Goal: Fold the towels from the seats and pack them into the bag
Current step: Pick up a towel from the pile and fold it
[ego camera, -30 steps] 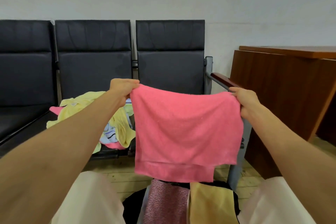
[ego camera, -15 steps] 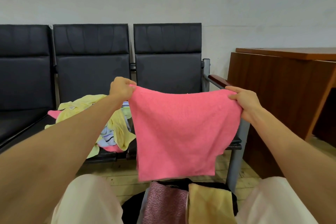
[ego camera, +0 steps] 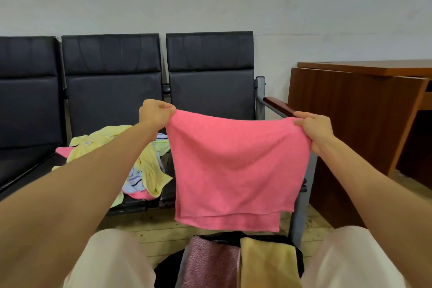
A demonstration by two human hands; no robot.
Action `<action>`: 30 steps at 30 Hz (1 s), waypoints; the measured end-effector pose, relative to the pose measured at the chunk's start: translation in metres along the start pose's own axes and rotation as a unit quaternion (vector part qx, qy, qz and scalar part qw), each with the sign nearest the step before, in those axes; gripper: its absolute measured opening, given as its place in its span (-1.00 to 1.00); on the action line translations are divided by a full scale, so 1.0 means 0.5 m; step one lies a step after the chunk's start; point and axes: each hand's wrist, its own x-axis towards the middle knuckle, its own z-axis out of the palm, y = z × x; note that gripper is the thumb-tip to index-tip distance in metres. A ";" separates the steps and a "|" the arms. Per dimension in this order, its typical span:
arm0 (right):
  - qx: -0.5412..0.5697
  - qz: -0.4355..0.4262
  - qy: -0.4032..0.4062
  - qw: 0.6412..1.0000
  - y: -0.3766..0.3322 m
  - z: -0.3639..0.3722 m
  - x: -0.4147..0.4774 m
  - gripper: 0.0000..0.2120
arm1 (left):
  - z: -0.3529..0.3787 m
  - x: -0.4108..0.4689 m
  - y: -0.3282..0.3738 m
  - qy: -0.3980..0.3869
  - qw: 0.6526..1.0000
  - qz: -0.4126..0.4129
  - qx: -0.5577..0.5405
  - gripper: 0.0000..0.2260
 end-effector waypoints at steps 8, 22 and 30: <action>0.027 -0.001 0.015 1.000 0.017 -0.006 0.003 -0.64 | 0.003 0.002 -0.010 -0.061 0.995 -0.069 -0.033 -0.68; -0.103 -0.093 0.115 0.984 -0.010 0.000 0.007 -0.77 | 0.003 -0.014 0.018 0.033 0.996 0.057 0.055 -0.86; -0.183 -0.125 0.159 0.962 -0.019 0.013 -0.012 -0.82 | -0.006 -0.015 0.015 0.048 0.996 0.052 0.047 -0.87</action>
